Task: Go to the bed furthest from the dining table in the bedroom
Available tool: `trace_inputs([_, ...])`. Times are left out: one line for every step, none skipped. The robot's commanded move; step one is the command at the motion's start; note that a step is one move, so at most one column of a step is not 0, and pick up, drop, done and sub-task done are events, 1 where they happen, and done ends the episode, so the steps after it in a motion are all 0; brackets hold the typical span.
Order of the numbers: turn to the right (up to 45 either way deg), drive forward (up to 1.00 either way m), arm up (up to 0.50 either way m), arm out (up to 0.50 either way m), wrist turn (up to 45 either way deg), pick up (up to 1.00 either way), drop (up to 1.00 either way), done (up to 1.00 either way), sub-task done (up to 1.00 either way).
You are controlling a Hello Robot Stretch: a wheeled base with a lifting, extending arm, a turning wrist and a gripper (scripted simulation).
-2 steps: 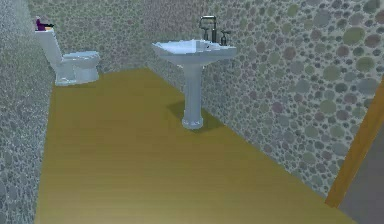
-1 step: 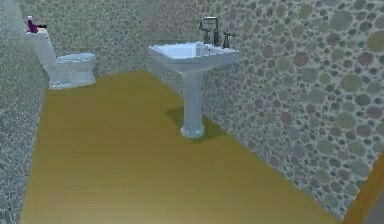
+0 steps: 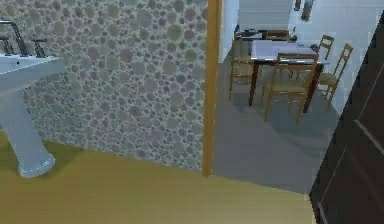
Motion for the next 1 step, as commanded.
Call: trace_inputs([30.0, 0.0, 0.0, 0.0, 0.0, 0.0, 0.0, 0.0, 0.0])
